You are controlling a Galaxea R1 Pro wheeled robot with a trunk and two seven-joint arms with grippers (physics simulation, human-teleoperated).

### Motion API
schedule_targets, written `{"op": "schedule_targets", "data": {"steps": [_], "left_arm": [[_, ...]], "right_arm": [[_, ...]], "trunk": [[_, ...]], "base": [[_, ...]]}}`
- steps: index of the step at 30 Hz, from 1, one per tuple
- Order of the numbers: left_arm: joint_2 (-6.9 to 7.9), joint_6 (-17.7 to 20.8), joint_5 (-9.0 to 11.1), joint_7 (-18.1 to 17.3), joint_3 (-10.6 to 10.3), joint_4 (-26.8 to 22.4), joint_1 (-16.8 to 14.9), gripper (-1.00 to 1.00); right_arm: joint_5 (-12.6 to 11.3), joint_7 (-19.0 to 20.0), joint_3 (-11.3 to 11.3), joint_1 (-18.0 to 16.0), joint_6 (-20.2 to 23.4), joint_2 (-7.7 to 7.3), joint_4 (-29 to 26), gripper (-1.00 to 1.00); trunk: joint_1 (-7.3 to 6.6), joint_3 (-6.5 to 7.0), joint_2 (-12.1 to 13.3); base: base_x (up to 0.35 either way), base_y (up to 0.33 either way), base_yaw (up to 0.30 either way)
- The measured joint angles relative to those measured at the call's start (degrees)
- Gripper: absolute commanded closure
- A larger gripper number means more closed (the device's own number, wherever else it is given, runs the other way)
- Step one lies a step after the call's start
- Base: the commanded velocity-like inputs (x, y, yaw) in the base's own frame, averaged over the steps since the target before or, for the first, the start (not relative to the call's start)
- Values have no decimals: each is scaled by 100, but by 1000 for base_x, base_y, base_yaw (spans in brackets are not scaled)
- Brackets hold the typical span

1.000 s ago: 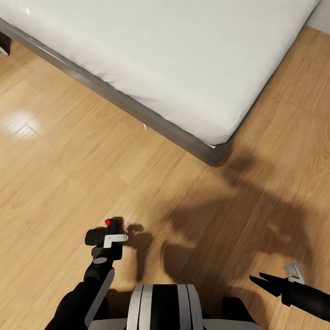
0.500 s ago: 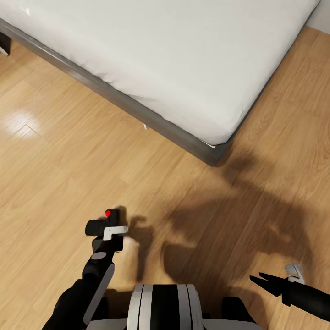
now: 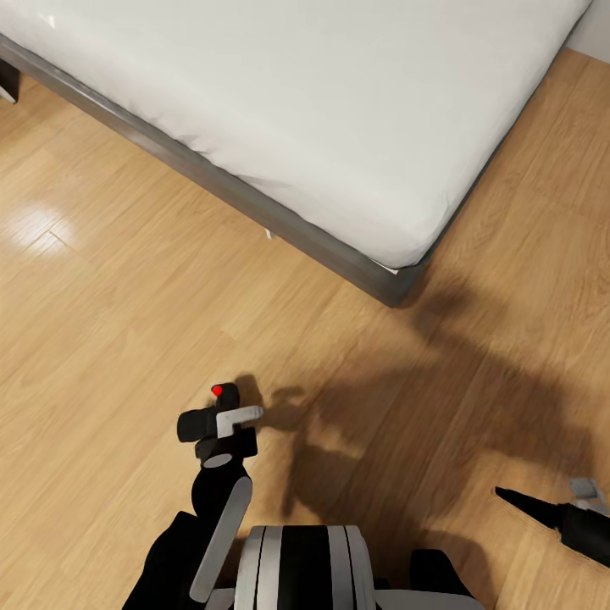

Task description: Attach the digital camera to the camera tripod in the bedroom.

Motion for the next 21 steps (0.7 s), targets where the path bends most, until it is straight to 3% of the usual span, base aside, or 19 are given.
{"op": "schedule_targets", "data": {"steps": [2, 5, 13, 21], "left_arm": [[-3, -10, 241, 18, -50, 0, 0, 100], [-4, -8, 312, 29, -217, 3, 0, 100], [-5, -2, 337, 33, -385, -8, 0, 100], [-13, -14, 341, 29, -414, -13, 0, 100]], "right_arm": [[-77, -14, -84, 0, 38, -41, 15, -100], [-93, -9, -112, 0, 45, -53, 19, -100], [-107, -2, -130, 0, 46, -58, 14, -100], [-107, -2, -131, 0, 45, -60, 13, -100]], "trunk": [[0, 0, 0], [0, 0, 0], [0, 0, 0], [0, 0, 0]], "base": [[0, 0, 0], [0, 0, 0], [0, 0, 0], [0, 0, 0]]}}
